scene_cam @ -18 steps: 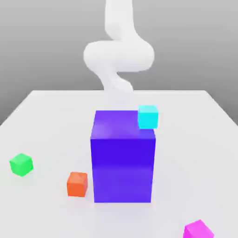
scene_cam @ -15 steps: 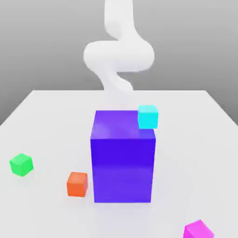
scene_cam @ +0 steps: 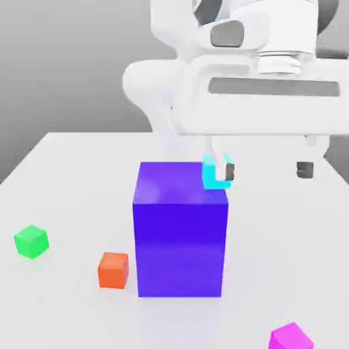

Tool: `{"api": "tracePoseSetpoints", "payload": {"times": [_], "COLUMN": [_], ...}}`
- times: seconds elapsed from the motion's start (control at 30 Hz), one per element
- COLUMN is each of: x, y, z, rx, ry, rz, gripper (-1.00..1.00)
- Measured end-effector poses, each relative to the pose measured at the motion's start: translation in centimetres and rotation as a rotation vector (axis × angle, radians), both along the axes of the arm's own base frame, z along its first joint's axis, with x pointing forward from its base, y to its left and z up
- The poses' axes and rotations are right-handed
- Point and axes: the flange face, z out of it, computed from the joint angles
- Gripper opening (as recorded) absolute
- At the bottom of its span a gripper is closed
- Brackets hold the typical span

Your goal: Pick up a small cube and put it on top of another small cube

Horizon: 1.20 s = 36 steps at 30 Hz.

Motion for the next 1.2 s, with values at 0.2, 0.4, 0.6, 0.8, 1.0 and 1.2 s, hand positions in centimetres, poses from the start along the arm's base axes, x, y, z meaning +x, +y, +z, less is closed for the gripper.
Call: {"api": "tracePoseSetpoints", "payload": {"times": [0.2,0.4,0.6,0.8,1.0,1.2], "x": [0.4,-1.4,-1.6,-1.6,-1.0,-3.0], "y": [3.5,6.7,7.0,7.0,0.0,-15.1], "z": [-10.7,-21.2,-27.2,-26.6,-21.2,-19.6], "rx": [-0.018,-0.024,-0.024,-0.024,-0.030,-0.022], "ry": [0.145,0.282,0.295,0.296,0.296,0.299], "rz": [0.077,0.149,0.156,0.156,0.047,-0.206], "gripper": [0.00,0.00,-1.00,-1.00,-1.00,-1.00]}}
